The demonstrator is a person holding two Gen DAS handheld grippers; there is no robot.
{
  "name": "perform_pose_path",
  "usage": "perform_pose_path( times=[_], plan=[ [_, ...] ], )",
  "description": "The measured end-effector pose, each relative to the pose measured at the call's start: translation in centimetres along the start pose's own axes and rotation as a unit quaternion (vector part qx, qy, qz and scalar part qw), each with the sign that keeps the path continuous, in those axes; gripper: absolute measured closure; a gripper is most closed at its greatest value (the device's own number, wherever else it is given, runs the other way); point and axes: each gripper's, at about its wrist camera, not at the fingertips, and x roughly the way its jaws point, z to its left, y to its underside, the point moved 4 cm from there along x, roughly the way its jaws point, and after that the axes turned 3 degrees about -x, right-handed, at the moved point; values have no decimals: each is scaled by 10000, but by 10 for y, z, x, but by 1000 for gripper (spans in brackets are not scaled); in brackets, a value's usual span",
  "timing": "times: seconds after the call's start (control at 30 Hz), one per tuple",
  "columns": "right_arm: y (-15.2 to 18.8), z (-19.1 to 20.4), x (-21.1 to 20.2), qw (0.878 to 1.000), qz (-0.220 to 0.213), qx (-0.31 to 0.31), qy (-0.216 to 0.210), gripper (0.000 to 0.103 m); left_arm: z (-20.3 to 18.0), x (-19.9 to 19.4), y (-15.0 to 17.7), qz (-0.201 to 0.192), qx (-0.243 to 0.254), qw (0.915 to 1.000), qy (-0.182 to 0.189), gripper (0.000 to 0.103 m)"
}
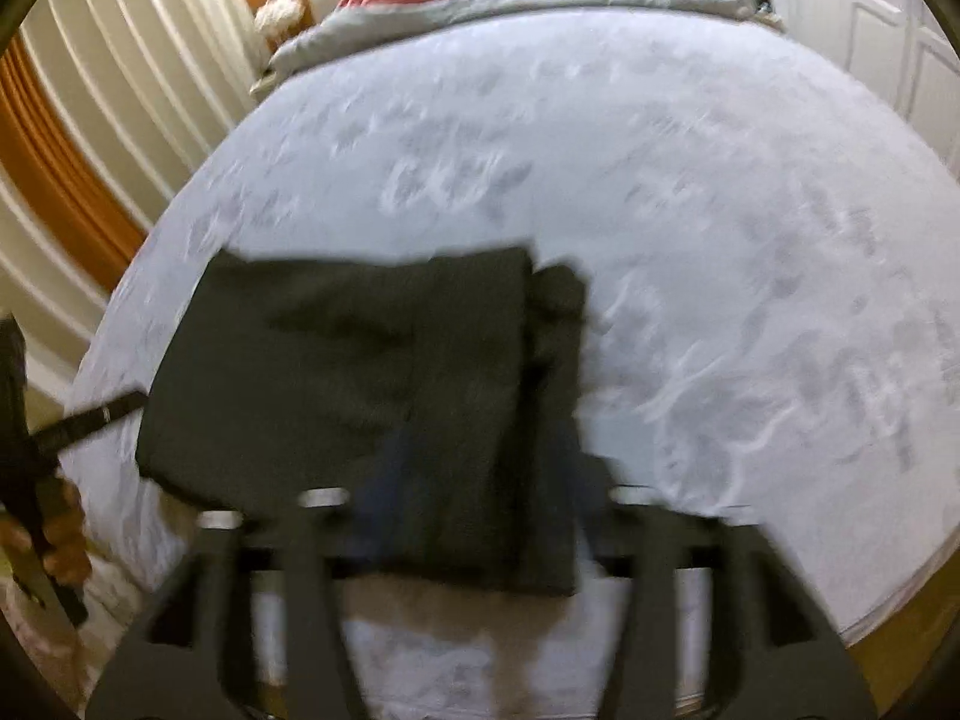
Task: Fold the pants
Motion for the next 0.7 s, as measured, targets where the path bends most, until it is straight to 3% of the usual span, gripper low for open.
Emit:
perform_pose_path(
  times=[0.07,0.1,0.13,0.17,0.2,0.23,0.27,0.33,0.43,0.5,0.57,0.63,0.7],
  plan=[
    [3,-6,14,9997,218,28,-87,31,5,14,4,320,-259,9990,191,20],
    [10,-9,25,9983,400,187,-372,29,7,20,6,424,-381,9980,286,20],
    [14,-12,36,9963,542,381,-541,26,8,21,7,332,-416,9980,327,21],
    [22,-18,51,9924,797,689,-633,26,6,20,6,248,-326,9985,368,29],
    [25,-20,53,9913,768,813,-699,26,2,20,7,207,-206,9985,459,45],
    [24,-17,53,9913,649,801,-825,40,-3,23,7,358,-29,9972,651,73],
    [20,-9,50,9900,668,677,-1041,66,-2,22,6,329,-31,9974,639,81],
    [11,0,36,9922,480,493,-1043,75,-1,9,3,216,-71,9963,828,86],
    [2,16,-2,9881,108,330,-1497,78,0,-30,2,-57,-64,9937,1119,86],
    [11,22,-7,9862,233,238,-1620,74,9,-47,8,-124,-85,9939,1091,83],
    [27,22,6,9910,538,-64,-1224,58,33,-46,20,-48,-254,9976,639,65],
    [42,9,17,9978,583,-253,-164,55,56,-43,29,-153,-507,9983,-256,62],
    [39,4,5,9989,301,74,-364,54,56,-51,29,-450,-417,9977,-272,57]
  ],
)
